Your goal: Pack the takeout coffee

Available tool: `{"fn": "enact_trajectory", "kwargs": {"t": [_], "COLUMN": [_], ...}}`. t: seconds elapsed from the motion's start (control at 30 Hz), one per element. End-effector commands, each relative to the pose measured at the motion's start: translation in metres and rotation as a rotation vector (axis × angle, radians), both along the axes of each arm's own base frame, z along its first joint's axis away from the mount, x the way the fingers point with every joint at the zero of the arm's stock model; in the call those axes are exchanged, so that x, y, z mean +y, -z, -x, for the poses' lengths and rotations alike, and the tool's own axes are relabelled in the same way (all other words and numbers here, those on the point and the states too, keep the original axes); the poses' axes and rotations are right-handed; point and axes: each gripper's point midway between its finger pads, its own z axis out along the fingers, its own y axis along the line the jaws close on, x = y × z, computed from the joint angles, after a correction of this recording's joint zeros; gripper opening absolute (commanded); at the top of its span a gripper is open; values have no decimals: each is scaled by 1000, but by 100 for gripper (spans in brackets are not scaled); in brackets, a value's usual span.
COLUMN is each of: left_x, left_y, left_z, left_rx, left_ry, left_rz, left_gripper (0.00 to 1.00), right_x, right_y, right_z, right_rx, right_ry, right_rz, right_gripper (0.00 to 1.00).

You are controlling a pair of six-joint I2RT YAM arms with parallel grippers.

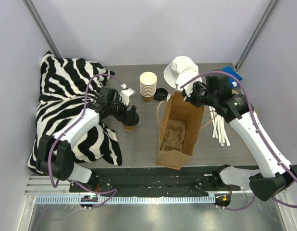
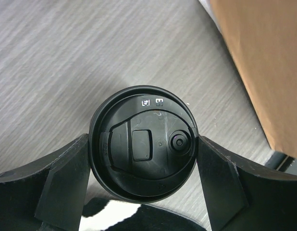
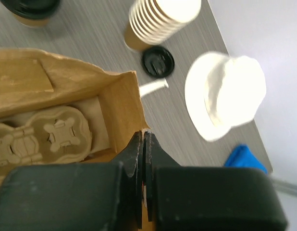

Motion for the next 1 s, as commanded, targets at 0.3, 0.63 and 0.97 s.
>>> {"fn": "enact_trajectory", "kwargs": {"t": [0.3,0.63,0.97], "left_x": [7,27,29], "left_y": [-13,-11,-11], "left_z": [-11,-22,-22], "left_rx": [-63,-50,-32], "left_ry": [-34,-113,-121], "left_rz": [46,48,51], "left_gripper": [58,57,57], "right_x": [98,146,154], "right_y": [-34,-13,-20], "right_z": [-10,-37,-44], "right_rx": [-113,-58,-13], "right_ry": [-166,-145,-49], "right_rz": [-104,-101,-147], "right_gripper": [1,1,28]}}
